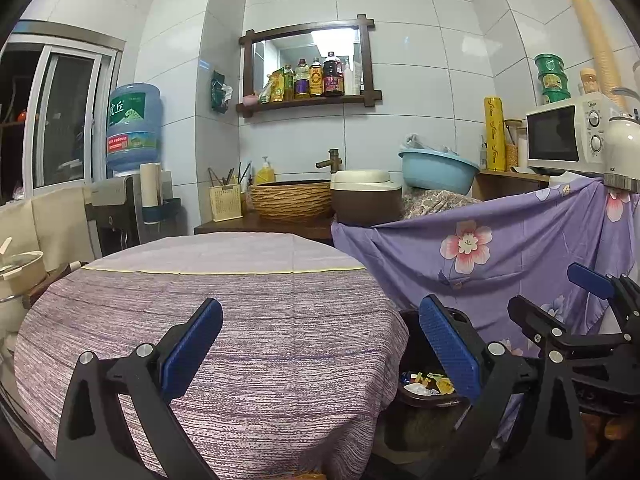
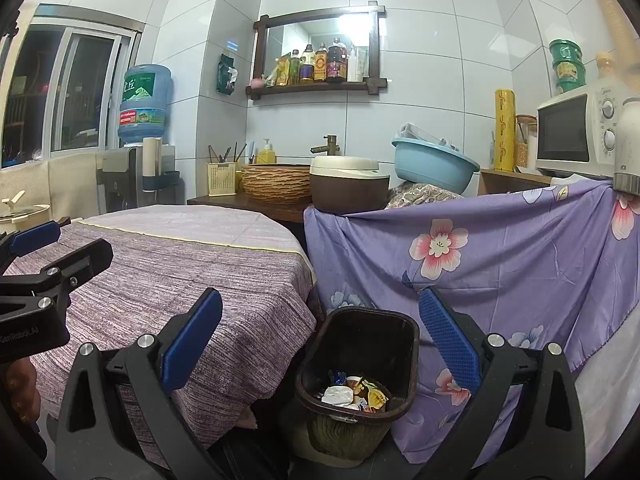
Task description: Collect trash
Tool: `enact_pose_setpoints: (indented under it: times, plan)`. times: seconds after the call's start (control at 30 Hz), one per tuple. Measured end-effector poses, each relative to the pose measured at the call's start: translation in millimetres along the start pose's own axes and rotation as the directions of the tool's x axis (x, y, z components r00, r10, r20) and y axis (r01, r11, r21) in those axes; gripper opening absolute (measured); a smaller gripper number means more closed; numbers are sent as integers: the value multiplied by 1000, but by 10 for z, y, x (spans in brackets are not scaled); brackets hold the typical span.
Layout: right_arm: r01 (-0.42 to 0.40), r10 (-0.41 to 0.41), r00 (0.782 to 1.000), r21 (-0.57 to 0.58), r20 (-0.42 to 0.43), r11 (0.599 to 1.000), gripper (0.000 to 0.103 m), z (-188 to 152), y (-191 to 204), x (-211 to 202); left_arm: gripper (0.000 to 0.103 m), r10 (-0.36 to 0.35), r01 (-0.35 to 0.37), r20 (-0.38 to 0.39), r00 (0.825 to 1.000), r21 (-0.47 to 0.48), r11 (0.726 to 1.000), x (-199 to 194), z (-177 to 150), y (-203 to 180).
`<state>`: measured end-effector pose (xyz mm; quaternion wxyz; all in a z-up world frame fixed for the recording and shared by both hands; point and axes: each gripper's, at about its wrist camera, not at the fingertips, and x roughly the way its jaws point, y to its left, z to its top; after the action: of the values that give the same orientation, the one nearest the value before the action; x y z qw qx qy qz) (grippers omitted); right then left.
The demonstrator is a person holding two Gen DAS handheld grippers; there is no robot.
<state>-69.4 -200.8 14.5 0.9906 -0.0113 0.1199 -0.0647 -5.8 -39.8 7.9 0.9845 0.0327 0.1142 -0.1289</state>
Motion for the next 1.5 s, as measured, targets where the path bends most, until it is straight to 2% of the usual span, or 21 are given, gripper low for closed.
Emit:
enact_pose_setpoints:
  times: [1.5]
  plan:
    - [-4,4,1000,5,-10,1000,97,-52,-1,36,98,-21,21,-22,1000,9,1000,38,-32,-33]
